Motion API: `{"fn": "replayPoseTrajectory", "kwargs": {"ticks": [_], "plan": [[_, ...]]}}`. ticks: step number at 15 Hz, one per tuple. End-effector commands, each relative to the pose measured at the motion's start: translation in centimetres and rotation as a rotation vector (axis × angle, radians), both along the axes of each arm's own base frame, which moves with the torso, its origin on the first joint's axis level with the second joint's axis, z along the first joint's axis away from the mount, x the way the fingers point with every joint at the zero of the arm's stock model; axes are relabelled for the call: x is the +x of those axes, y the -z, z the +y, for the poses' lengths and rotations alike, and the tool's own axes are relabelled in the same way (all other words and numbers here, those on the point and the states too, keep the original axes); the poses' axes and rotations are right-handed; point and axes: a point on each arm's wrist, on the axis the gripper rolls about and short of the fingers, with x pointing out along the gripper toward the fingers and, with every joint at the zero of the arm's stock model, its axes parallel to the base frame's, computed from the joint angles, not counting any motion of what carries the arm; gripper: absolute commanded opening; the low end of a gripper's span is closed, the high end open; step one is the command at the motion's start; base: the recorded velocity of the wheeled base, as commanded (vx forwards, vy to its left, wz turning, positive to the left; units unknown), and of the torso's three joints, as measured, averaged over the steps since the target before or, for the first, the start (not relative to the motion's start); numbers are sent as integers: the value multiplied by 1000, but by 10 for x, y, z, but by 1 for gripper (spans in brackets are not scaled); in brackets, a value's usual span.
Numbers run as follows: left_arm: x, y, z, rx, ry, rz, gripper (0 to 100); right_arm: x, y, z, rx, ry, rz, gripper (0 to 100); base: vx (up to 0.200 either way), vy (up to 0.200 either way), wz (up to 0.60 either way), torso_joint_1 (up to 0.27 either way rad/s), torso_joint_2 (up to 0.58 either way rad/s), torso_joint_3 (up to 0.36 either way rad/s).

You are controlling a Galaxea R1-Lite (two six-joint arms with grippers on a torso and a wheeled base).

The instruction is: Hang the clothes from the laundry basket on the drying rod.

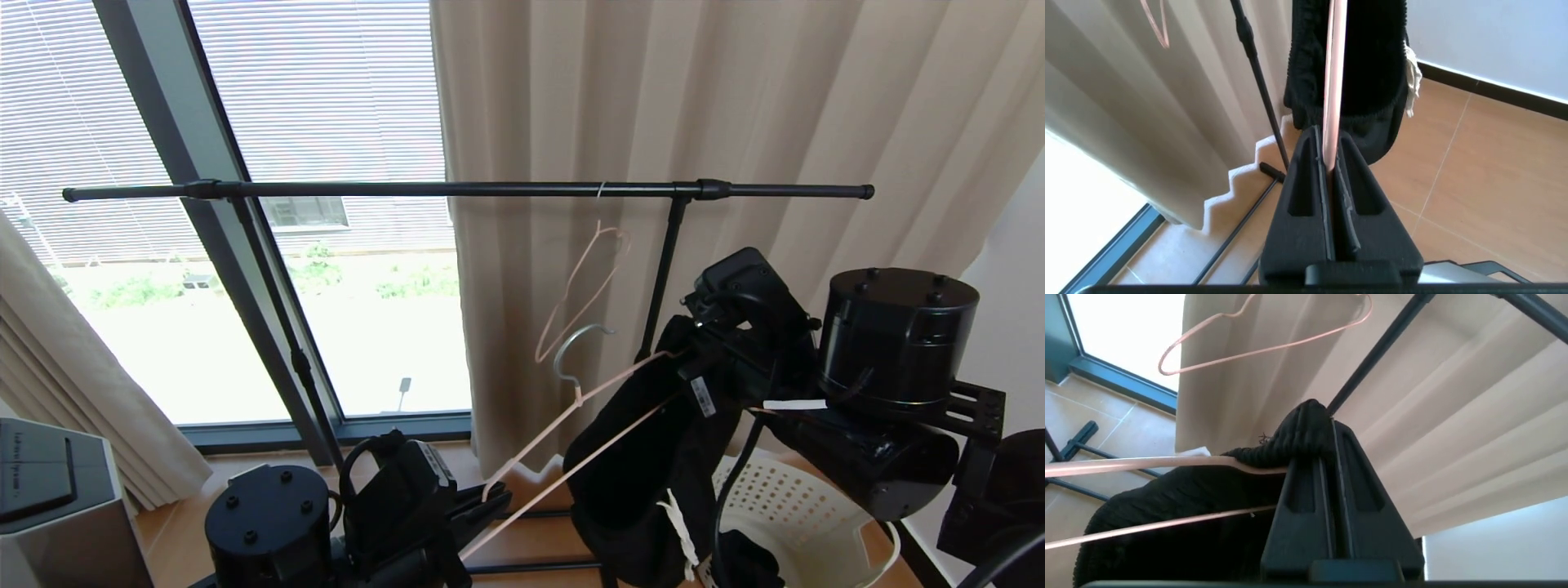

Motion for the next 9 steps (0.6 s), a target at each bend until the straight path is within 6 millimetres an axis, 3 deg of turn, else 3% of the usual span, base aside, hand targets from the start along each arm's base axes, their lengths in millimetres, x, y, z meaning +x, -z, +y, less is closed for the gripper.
{"fn": "replayPoseTrajectory", "kwargs": {"ticks": [1,9], "plan": [[0,1,0,2,0,2,0,-4,0,3,0,-14,0,0,0,0,0,0,0,0],[0,1,0,1,0,3,0,-28,-1,24,16,-81,-34,0,0,0,0,0,0,0]]}}
